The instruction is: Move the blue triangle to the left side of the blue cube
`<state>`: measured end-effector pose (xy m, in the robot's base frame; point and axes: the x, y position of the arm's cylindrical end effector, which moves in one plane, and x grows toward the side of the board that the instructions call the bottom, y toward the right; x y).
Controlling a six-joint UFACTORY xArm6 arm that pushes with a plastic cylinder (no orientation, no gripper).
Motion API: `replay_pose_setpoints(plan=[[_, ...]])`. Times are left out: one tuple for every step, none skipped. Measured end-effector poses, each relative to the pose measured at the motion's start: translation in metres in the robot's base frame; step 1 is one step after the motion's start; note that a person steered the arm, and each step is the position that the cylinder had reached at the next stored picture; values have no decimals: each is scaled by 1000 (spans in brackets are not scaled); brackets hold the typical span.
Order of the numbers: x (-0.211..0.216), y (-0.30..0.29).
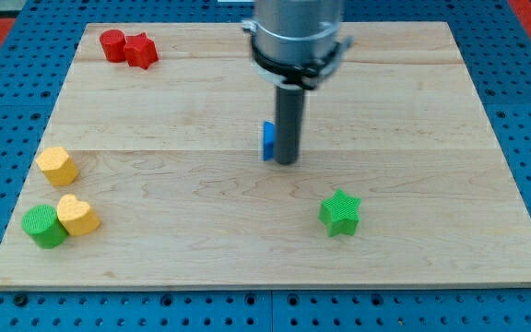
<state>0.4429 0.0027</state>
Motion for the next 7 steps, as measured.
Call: replay_pose_setpoints(plan=[[-29, -37], [-64, -53], [-103, -55], [-146, -55], [-177, -55], [-197, -55], [-198, -55]])
